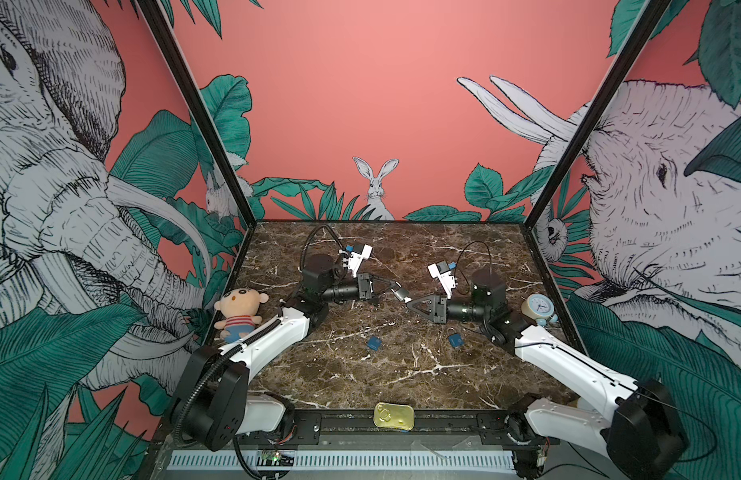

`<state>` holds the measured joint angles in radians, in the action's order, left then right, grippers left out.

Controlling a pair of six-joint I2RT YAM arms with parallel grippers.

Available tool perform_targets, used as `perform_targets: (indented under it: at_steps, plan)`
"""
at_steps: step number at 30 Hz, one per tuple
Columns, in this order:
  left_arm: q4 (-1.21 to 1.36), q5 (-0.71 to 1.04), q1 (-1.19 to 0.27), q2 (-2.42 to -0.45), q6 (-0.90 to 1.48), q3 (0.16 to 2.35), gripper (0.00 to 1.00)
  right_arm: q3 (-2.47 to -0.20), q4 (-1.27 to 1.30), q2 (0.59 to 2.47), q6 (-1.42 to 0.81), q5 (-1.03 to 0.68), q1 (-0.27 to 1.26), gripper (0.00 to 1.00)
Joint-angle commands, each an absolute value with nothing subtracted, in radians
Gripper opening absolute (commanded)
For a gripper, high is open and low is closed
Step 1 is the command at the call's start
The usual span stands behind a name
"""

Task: Lock with the key

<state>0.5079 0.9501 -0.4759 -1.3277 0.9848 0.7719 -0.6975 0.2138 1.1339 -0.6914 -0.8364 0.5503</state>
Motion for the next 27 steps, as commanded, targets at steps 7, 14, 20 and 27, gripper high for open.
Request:
perform_targets:
  at_steps: [7, 14, 20, 27]
  plan:
    - [0.651, 0.907, -0.397, -1.293, 1.066, 0.809, 0.00, -0.649, 0.132, 1.093, -0.666, -0.843, 0.548, 0.00]
    - [0.682, 0.914, -0.383, -1.288, 1.090, 0.800, 0.00, -0.644, 0.137, 1.087, -0.674, -0.848, 0.548, 0.00]
    - [0.601, 0.932, -0.383, -1.284, 1.032, 0.803, 0.00, -0.651, 0.069, 1.062, -0.642, -0.782, 0.544, 0.00]
    - [0.287, 0.910, -0.425, -1.308, 0.807, 0.842, 0.00, -0.662, -0.057, 1.037, -0.599, -0.614, 0.495, 0.00]
